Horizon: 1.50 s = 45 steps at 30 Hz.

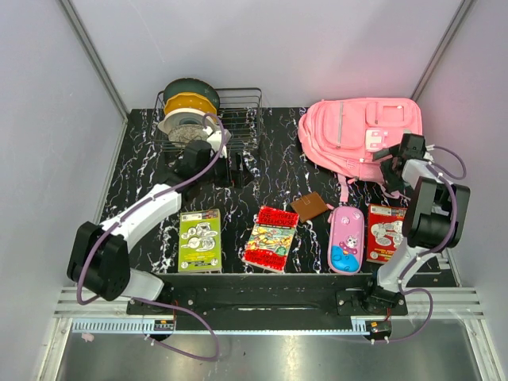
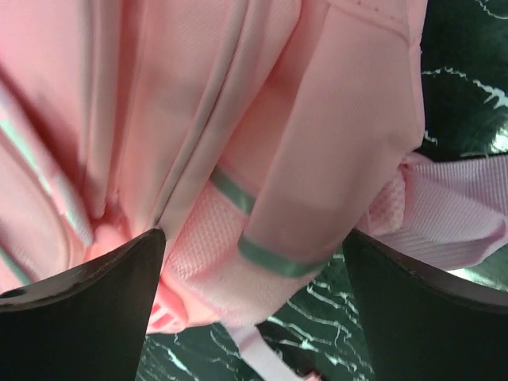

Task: Pack the student bag
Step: Unzip the student bag at the center of the board.

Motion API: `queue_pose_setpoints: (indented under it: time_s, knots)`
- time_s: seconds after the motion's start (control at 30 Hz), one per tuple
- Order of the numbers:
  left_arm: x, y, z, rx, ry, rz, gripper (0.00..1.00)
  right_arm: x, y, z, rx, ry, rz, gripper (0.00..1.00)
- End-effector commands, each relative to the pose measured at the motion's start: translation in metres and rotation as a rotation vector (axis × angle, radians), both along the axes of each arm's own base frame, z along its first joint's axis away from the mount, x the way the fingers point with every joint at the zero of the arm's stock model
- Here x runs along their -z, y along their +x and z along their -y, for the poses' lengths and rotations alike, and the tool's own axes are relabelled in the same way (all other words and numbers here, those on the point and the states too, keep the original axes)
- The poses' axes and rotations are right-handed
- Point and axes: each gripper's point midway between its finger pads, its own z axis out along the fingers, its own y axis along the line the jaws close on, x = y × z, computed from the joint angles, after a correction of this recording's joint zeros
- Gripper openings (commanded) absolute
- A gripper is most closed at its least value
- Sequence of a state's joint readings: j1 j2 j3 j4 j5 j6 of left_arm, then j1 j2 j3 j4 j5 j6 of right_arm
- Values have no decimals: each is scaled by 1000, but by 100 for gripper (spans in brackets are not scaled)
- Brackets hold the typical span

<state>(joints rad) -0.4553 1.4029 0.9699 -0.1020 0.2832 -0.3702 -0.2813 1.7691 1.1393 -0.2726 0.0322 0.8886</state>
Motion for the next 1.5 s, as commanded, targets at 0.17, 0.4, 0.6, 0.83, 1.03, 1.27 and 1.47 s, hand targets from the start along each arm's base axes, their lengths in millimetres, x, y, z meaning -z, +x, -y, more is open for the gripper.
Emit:
queue_pose_setpoints:
  time_s: [0.17, 0.4, 0.6, 0.83, 1.03, 1.27, 1.47]
  knots:
    - [-32, -2, 11, 11, -63, 80, 99, 26, 33, 23, 7, -18, 49, 86]
    - [-34, -4, 16, 12, -48, 92, 99, 23, 30, 16, -20, -2, 107, 15]
    - [-41, -7, 35, 20, -30, 119, 99, -22, 39, -3, -92, 52, 250, 0]
    - [-50, -15, 80, 70, -41, 132, 99, -108, 36, -32, -188, 125, 447, 0]
    - [-79, -26, 139, 175, -96, 219, 99, -154, 9, -57, -234, 164, 519, 0]
    - [-93, -39, 221, 319, -176, 238, 99, -167, -24, -78, -247, 175, 538, 0]
    - [-81, -50, 265, 371, -199, 201, 99, -165, -44, -97, -266, 200, 534, 0]
